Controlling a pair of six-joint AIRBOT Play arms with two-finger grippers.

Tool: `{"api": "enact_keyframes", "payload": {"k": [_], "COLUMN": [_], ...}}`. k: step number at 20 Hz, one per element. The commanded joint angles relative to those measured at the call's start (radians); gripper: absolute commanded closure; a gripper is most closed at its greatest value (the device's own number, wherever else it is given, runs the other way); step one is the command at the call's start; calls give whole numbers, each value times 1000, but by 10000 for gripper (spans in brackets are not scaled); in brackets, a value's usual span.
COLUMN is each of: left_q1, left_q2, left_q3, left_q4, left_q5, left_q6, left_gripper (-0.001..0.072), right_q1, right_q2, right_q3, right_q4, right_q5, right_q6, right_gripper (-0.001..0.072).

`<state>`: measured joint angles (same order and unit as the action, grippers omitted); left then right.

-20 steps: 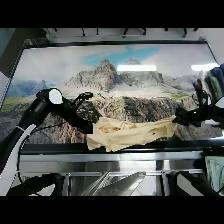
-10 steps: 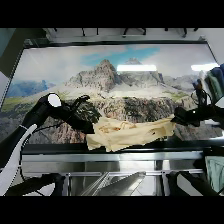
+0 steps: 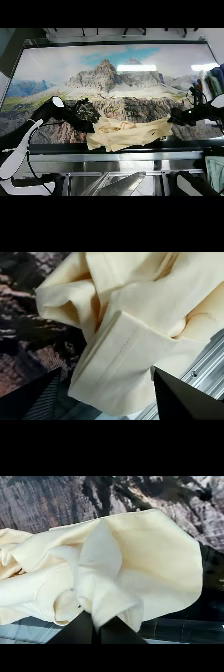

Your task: Fold the shirts.

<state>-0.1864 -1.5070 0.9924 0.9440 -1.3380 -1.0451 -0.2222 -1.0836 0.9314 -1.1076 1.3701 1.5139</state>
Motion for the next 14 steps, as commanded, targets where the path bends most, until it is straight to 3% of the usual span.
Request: {"api": "enact_keyframes", "payload": {"k": [1, 6, 14], "left_q1": [30, 32, 20], "left_q2": [-3, 57, 5], "left_q3": [-1, -1, -15], "left_q4": [-3, -4, -6], "left_q5": [-64, -40, -18], "left_q6": [32, 50, 60], "left_gripper": [117, 121, 130], "right_q1": [8, 8, 8], "right_q2": [0, 1, 1], "right_q3": [0, 0, 0], "right_q4": [5, 5, 5], "right_q5": [-1, -1, 11], "right_q6": [1, 1, 4], "right_gripper": [689, 689, 689]}}
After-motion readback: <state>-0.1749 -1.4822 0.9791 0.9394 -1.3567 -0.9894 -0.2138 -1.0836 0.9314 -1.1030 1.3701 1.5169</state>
